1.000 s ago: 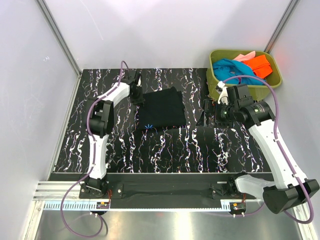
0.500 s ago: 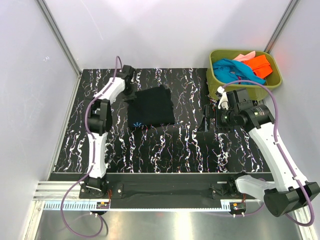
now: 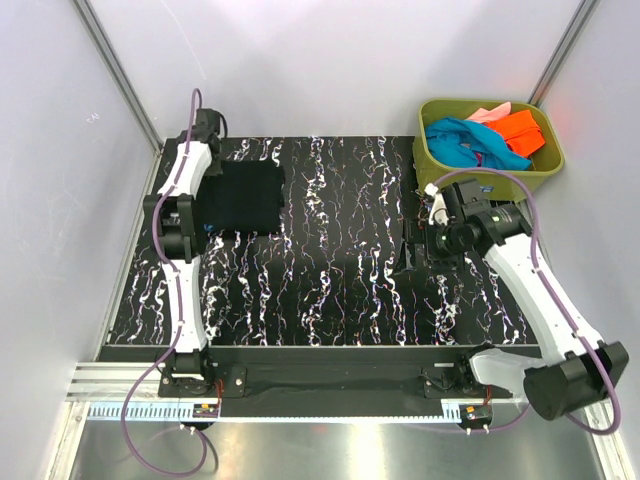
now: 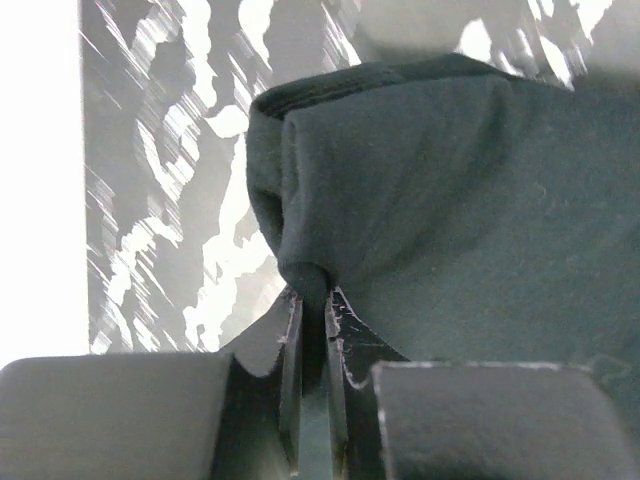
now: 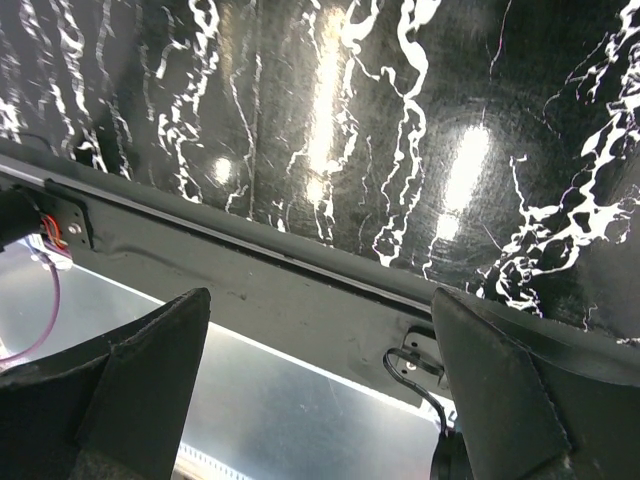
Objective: Fold and stack the t-shirts
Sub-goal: Neatly place the folded tshirt to the corner
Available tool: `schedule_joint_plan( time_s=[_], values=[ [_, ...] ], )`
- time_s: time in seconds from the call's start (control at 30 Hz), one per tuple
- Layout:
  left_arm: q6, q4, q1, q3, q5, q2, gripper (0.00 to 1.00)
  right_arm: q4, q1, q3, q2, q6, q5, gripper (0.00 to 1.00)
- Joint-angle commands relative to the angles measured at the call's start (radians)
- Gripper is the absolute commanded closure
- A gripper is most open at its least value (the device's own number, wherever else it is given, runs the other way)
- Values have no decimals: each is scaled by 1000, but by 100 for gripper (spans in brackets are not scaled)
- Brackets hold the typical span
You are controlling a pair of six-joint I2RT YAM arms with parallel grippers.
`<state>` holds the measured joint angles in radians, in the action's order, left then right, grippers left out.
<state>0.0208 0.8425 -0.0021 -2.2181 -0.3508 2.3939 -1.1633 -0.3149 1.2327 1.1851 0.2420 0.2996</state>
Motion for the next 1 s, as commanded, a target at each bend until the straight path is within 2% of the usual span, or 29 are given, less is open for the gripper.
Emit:
schedule_joint_plan(
  time_s=[0.0, 0.13, 0.4, 0.53, 0.8, 0.97],
  values=[
    [-125, -130, 28, -103, -74, 44, 100, -33, 4, 50, 47, -32, -7, 0],
    [-203, -217, 53, -139, -97, 66, 100, -38, 4, 76, 94, -26, -11, 0],
    [-190, -319, 146, -253, -47, 100, 100, -29, 2, 119, 202, 5, 6, 0],
    [-219, -417, 159, -219, -50, 80, 100, -48, 4, 162, 254, 10, 0, 0],
    [-213, -457, 206, -268, 61, 117, 100, -58, 4, 218, 309, 39, 3, 1],
    [-194, -462, 218, -285, 116, 140, 89, -39, 4, 221, 327, 68, 16, 0]
  ],
)
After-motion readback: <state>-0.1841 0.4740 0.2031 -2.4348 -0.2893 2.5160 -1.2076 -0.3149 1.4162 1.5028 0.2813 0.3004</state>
